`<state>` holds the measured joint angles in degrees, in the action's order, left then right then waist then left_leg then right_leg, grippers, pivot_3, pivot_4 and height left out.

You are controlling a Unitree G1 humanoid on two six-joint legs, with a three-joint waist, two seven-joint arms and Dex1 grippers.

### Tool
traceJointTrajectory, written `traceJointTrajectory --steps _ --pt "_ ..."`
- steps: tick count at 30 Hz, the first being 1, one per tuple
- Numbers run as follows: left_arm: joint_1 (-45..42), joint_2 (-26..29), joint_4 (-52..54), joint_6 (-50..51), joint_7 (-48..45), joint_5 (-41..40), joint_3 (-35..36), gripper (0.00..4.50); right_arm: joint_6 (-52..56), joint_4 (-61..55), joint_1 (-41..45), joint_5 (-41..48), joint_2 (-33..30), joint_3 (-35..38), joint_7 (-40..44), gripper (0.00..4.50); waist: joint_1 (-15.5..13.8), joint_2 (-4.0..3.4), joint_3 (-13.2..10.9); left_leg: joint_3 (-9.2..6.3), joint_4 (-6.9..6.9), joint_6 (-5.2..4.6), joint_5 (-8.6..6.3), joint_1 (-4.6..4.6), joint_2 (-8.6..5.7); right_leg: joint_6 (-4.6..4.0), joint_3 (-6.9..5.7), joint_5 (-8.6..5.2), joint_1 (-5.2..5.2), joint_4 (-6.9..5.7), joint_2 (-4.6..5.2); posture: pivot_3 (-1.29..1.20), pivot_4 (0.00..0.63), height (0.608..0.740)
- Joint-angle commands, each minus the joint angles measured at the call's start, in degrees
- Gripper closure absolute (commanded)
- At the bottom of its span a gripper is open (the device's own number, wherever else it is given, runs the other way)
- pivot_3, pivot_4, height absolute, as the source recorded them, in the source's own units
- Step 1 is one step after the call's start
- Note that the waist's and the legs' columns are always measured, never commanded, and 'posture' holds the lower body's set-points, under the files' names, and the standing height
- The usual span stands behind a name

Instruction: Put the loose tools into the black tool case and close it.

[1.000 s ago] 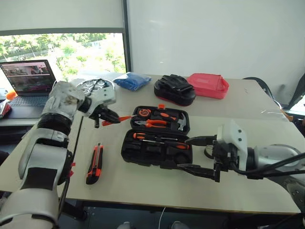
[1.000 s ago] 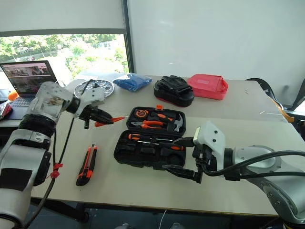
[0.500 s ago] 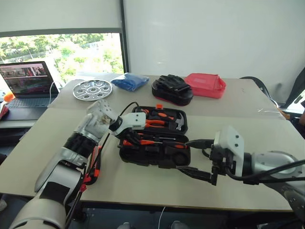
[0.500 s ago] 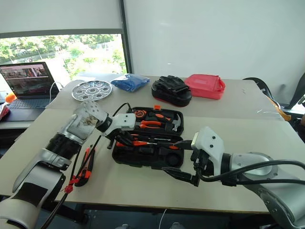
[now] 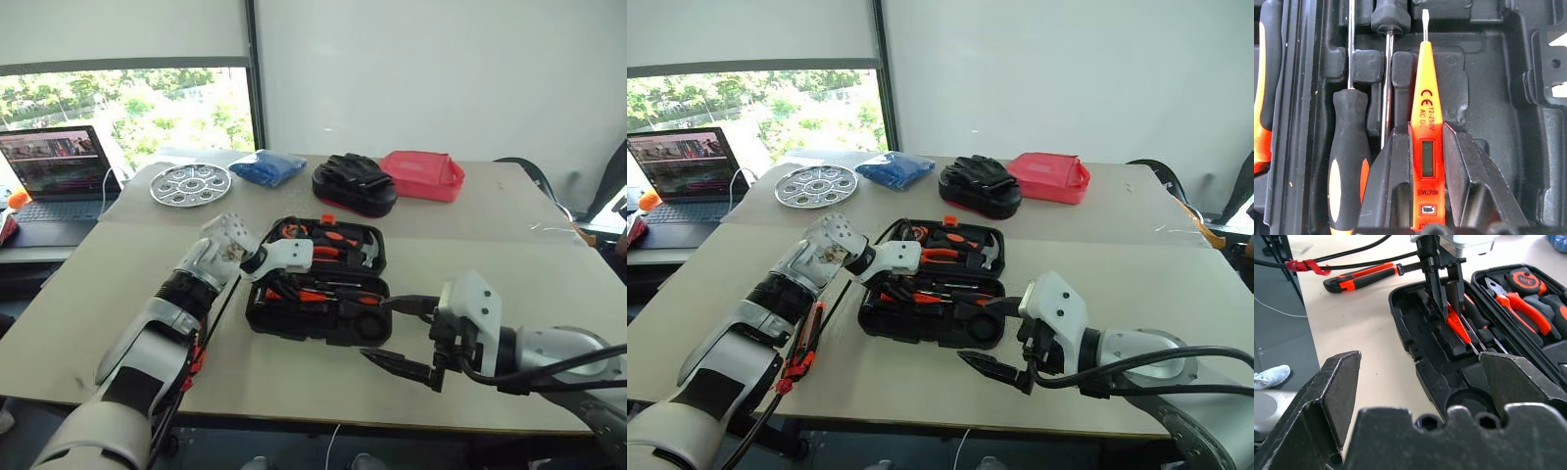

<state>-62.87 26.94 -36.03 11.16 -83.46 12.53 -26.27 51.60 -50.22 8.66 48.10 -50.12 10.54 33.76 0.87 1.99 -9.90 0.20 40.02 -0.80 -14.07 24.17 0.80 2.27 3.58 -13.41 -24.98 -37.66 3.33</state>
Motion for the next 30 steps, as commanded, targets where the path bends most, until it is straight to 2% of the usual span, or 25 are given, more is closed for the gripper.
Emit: traceJointTrajectory --steps 1,18,20,22,23,25,28,30 --pt "-0.73 1.05 -1.88 -3.39 0.09 1.96 -1.35 4.07 -1.47 -2.21 0.0 0.91 -0.32 2.2 -0.7 0.0 0.01 0.0 0.0 0.0 0.0 0.0 0.0 0.0 0.0 0.0 0.0 0.0 0.0 0.0 0.0 0.0 0.15 0.74" --pt "-0.86 1.1 -4.65 -4.96 -1.54 0.7 0.31 4.07 -2.0 -2.39 -0.26 0.73 0.03 1.29 -1.78 0.0 0.02 0.0 0.0 -0.01 0.0 0.0 0.0 -0.01 0.01 0.0 0.0 0.0 0.01 0.0 0.0 0.0 0.15 0.74" --pt "-1.06 1.49 -4.32 -4.44 -2.13 0.44 0.62 3.07 -2.12 -2.38 -0.31 0.6 0.19 0.98 -1.84 0.0 0.1 0.0 0.0 -0.01 0.0 0.0 0.0 -0.01 0.01 0.0 0.01 0.0 0.01 0.0 -0.01 0.0 0.15 0.74" --pt "-1.49 2.56 -2.42 -2.08 -4.6 -1.05 1.75 2.48 -2.33 -2.52 -0.45 0.41 0.55 0.22 -1.96 0.0 0.09 0.01 0.0 -0.01 -0.01 0.0 0.0 0.0 0.01 0.0 0.0 0.0 0.0 0.0 -0.01 0.0 0.15 0.74" --pt "-1.77 3.06 -1.35 -0.66 -5.85 -1.89 2.45 2.01 -2.38 -2.55 -0.47 0.4 0.73 -0.08 -2.04 0.0 0.15 0.0 0.0 -0.01 0.0 0.0 0.0 0.0 0.01 0.0 0.0 0.0 0.01 0.0 -0.02 0.0 0.15 0.74" --pt "-2.3 4.08 0.7 2.17 -7.92 -3.67 3.43 1.45 -2.41 -2.59 -0.57 0.5 1.02 -0.37 -2.23 0.0 0.16 0.0 0.0 -0.01 0.0 0.0 0.0 0.01 0.01 0.0 0.0 0.0 0.0 -0.01 -0.02 0.0 0.15 0.74" --pt "-3.15 8.3 5.31 6.6 -9.04 -10.23 1.54 0.33 -2.37 -2.58 -0.91 0.7 1.51 -0.58 -2.47 0.0 0.1 0.0 0.0 -0.03 0.0 0.0 0.0 0.02 0.02 0.0 0.0 0.0 0.0 0.0 -0.02 0.0 0.15 0.74" --pt "-3.59 10.87 7.56 8.21 -9.04 -13.57 0.17 0.33 -2.37 -2.47 -1.13 0.52 1.78 -0.81 -2.5 0.0 0.09 0.0 0.0 -0.07 0.0 0.0 0.0 0.02 0.04 0.0 0.0 0.0 -0.01 0.0 -0.01 0.0 0.15 0.74"
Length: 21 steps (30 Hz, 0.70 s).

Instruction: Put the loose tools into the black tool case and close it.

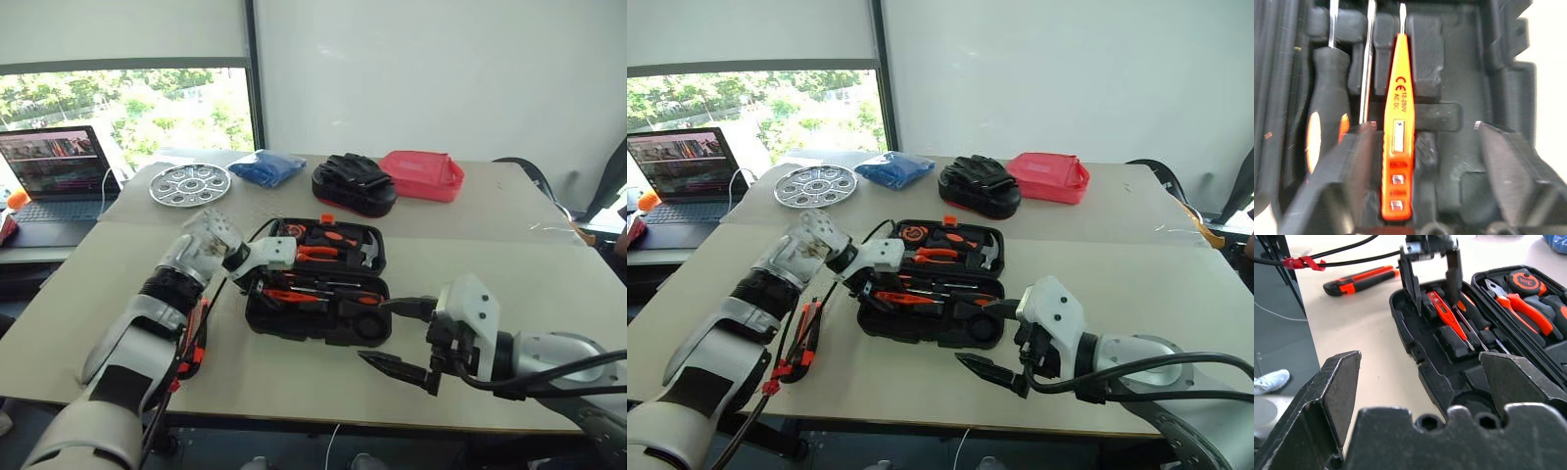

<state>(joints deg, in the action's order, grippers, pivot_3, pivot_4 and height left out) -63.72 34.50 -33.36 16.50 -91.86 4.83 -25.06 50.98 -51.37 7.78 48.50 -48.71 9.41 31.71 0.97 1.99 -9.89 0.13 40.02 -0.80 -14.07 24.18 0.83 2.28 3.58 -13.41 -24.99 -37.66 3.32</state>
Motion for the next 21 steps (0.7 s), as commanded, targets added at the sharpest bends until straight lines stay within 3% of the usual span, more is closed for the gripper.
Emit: traceJointTrajectory --steps 1,12,21 --pt "-3.01 4.28 5.43 3.11 -0.64 -7.09 -1.38 0.33 -1.84 -1.24 -0.42 -0.11 0.45 0.14 -0.41 0.0 -0.03 0.0 0.0 -0.02 0.0 0.0 0.0 0.0 0.0 0.0 0.0 0.0 0.0 -0.01 0.0 0.0 0.15 0.74" --pt "-0.63 0.33 -2.06 -8.31 4.15 -1.54 0.14 4.44 -2.24 -0.21 0.44 -0.7 0.31 -0.79 -0.08 0.0 -0.21 0.0 0.0 0.05 0.04 0.0 0.0 -0.01 -0.02 0.0 -0.02 0.0 0.04 0.01 0.01 0.0 0.15 0.74" --pt "-0.03 -3.28 -5.15 -9.39 8.47 1.66 -0.15 4.48 -1.84 -0.16 0.9 -0.25 0.35 -0.91 -0.28 0.0 -0.19 0.0 0.0 0.04 0.03 0.0 0.0 -0.01 -0.03 0.0 -0.02 0.0 0.04 0.01 0.01 0.0 0.15 0.74"
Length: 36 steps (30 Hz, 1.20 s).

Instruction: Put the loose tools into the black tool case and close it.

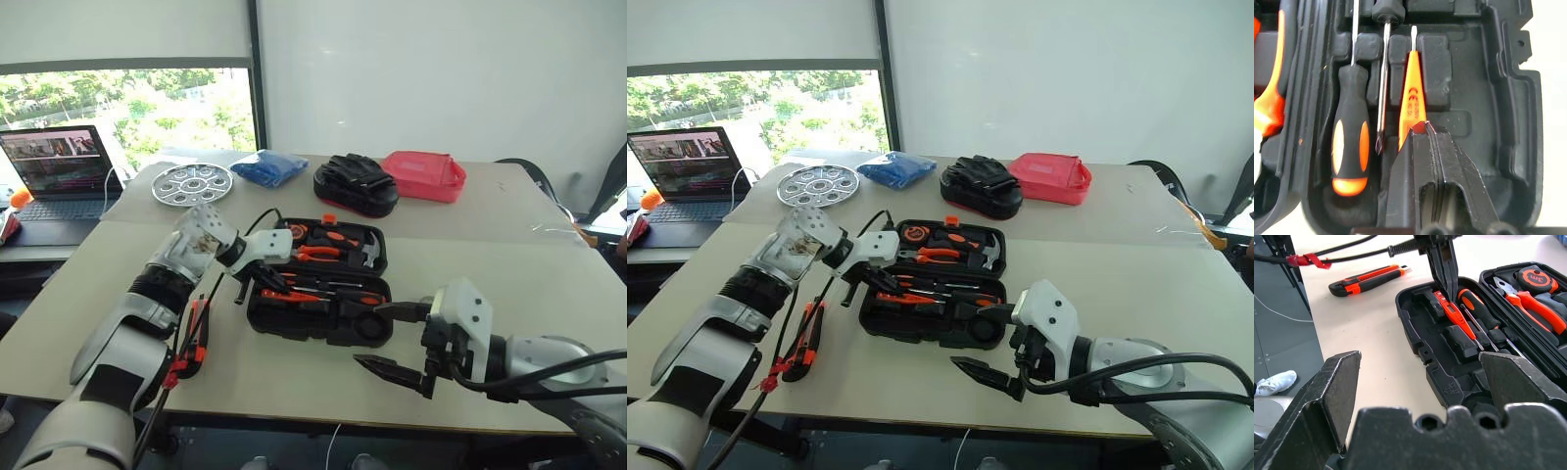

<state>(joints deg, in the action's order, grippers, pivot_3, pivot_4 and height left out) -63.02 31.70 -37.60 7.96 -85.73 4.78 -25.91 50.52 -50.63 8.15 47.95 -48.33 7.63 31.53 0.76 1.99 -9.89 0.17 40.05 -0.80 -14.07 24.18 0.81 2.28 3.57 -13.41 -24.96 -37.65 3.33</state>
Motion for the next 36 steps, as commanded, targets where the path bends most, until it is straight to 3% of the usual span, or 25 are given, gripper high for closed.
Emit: traceJointTrajectory --steps 1,15,36 --pt "-0.85 -0.75 -1.4 -0.62 2.87 2.01 0.79 4.48 -1.33 -0.95 0.46 0.38 -0.08 0.96 -0.11 0.0 0.04 0.0 0.0 0.0 0.0 0.0 0.0 0.0 0.0 0.0 0.0 0.0 0.0 0.0 0.0 0.0 0.15 0.74" --pt "-0.07 -1.54 -5.81 -4.73 3.87 4.48 0.41 4.48 -1.08 -1.08 -0.11 1.4 -0.17 2.12 -0.61 0.0 0.04 0.0 0.0 0.0 0.0 0.0 0.0 -0.03 -0.01 0.0 0.0 0.0 0.03 -0.01 0.0 0.0 0.15 0.74" --pt "4.4 0.21 1.96 -5.48 6.23 5.35 1.94 4.48 -0.82 0.52 0.26 1.43 0.56 1.53 -1.58 0.0 0.11 0.01 0.01 -0.01 -0.02 0.0 0.0 -0.07 0.01 0.0 0.0 0.0 0.06 -0.01 0.0 0.0 0.15 0.74"
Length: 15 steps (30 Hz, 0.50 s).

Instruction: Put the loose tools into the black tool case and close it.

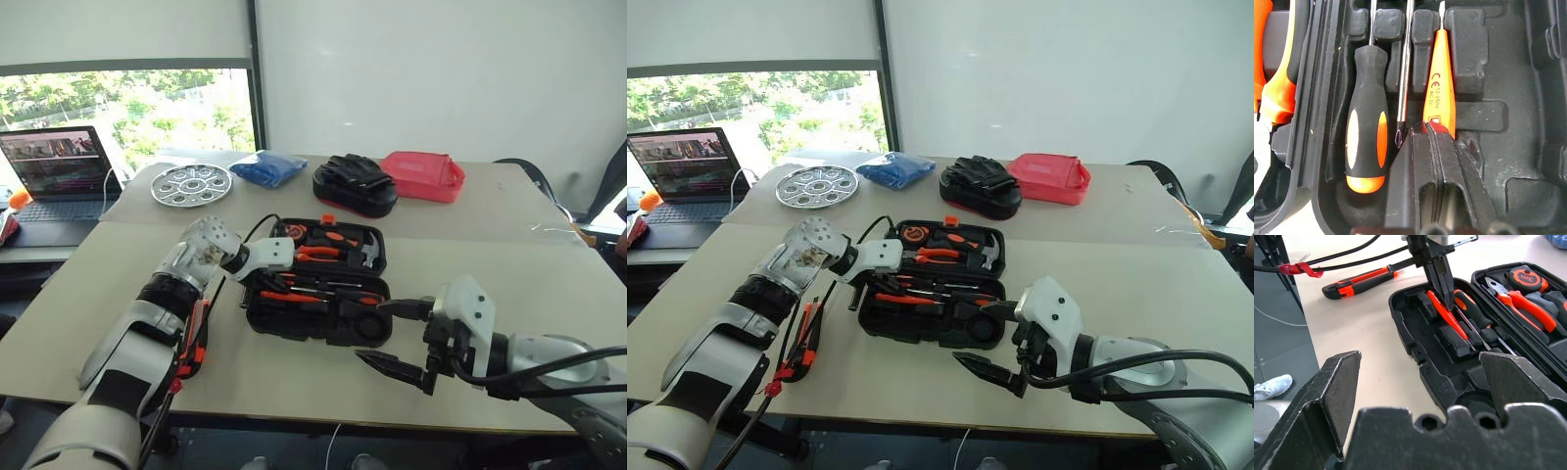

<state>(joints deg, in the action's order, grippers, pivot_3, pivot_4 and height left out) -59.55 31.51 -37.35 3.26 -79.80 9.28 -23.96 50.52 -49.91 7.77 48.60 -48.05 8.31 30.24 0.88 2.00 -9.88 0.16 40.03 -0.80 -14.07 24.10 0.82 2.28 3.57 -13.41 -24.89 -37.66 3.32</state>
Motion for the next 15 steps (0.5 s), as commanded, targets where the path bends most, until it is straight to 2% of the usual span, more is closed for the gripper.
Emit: traceJointTrajectory --steps 1,9,15 --pt "0.86 0.3 1.92 -0.34 0.61 0.73 0.27 4.48 -0.79 -0.07 0.74 0.78 0.33 0.79 -0.32 0.0 -0.03 0.0 0.0 0.0 0.0 0.0 0.0 0.0 0.0 0.0 0.0 0.0 0.0 0.0 0.0 0.0 0.15 0.74" --pt "-0.5 1.03 1.44 0.49 0.95 -0.19 2.14 4.48 -0.73 0.65 0.99 1.03 0.3 0.83 -0.26 0.0 -0.03 0.0 0.0 0.01 0.01 0.0 0.0 0.0 -0.01 0.0 0.0 0.0 0.01 0.01 0.0 0.0 0.15 0.74" --pt "-0.14 2.47 6.2 5.17 -2.26 -3.05 3.97 4.48 -0.69 0.91 1.07 1.13 0.08 0.95 -0.01 0.0 -0.04 0.0 0.0 0.01 0.01 0.0 0.0 0.02 0.0 0.0 0.0 0.0 -0.01 0.0 0.0 0.0 0.15 0.74"
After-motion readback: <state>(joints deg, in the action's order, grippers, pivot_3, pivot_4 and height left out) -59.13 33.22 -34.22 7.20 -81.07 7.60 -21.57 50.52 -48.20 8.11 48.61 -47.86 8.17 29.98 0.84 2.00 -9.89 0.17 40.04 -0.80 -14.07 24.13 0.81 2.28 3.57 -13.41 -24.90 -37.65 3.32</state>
